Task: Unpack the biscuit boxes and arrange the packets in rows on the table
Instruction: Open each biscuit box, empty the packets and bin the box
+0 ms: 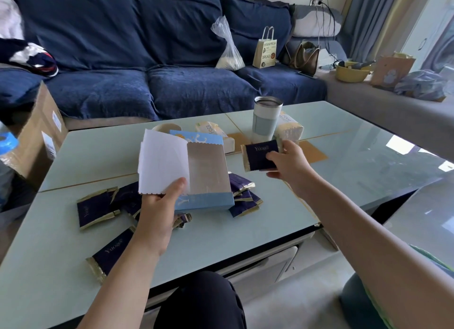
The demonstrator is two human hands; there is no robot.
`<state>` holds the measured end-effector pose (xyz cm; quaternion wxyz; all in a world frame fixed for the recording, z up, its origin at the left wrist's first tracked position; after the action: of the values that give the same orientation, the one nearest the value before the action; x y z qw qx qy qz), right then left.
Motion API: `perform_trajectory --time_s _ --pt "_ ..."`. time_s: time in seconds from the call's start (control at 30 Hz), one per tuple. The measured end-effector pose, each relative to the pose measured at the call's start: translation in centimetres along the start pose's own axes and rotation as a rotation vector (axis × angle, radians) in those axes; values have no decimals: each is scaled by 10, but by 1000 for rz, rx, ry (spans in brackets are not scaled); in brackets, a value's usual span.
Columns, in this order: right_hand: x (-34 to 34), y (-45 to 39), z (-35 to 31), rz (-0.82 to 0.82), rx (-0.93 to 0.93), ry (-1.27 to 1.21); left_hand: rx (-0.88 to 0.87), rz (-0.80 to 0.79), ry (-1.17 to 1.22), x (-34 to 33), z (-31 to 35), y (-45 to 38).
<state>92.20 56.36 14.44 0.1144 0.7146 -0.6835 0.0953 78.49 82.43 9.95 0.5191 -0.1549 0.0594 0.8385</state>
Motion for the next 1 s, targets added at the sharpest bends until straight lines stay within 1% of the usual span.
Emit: perform_trajectory --time_s 0.1,0.23,0.37,0.47,0.53,0.6,0.63,0.7,0.83,0.9,1.0 --pt "-3 -4 27 -15 -85 139 35 39 54 3 -4 -1" --pt "-9 -4 52 -59 -141 303 82 32 92 -1 -8 0" --pt "-11 -6 60 -82 -65 530 102 27 99 -5 -10 1" --pt "-12 -7 63 -113 -28 618 113 10 87 -9 -11 2" --pt "-9 -8 60 -85 29 702 118 -19 77 -14 -13 3" --pt "-5 -6 49 -21 115 744 127 -49 77 -20 -15 4" --pt "-4 -1 41 2 152 708 132 -61 80 -24 -16 5" --pt "-7 9 31 -15 154 529 138 -76 89 -31 -19 7" --pt "-26 41 25 -224 -30 3 159 -107 135 -50 -23 12" --pt "-26 55 21 -292 -44 -115 180 -142 170 -61 -24 15" --pt "-15 67 22 -308 -88 -234 189 -256 161 -82 -23 22"
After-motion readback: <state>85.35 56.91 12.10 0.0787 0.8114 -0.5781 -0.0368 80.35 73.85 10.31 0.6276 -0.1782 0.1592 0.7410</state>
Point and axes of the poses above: each hand's wrist, its own y-axis away from the middle knuckle, its own x-axis out of the back of the hand, z = x × y, the point moved 9 cm from there along -y, towards the middle knuckle, and after that the axes turned 2 degrees about y, right-handed, at the moved point
